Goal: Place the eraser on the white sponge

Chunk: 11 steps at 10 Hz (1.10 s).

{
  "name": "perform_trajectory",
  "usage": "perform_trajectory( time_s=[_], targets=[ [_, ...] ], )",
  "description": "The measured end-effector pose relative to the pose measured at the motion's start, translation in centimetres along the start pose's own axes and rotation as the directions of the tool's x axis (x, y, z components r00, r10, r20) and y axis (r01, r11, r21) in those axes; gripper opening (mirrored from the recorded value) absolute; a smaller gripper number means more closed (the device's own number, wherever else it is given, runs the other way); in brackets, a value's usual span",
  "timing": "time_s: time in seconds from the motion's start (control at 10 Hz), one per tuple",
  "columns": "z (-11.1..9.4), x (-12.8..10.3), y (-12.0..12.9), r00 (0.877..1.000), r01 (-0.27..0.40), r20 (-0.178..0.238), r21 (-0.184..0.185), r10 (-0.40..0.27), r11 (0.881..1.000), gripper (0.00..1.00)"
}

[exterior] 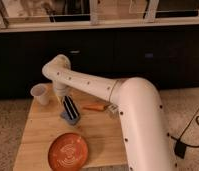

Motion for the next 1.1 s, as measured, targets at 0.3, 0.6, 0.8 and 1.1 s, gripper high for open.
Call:
perform_trajectory(
  time_s=[0.3, 0.6, 0.8, 1.1],
  targets=[
    [0.18, 0.13, -0.11, 1.000, 0.006, 0.001, -0.003, -0.006, 1.000, 0.55],
    [0.33, 0.30, -0.25, 1.000, 0.021, 0.001, -0.006, -0.021, 1.000, 0.62],
    [0.48, 0.44, -0.43, 0.999, 0.036, 0.004, -0.009, -0.036, 0.999, 0.78],
    [0.74, 0.53, -0.12, 0.999, 0.048, 0.010, -0.015, -0.047, 0.999, 0.68]
  ],
)
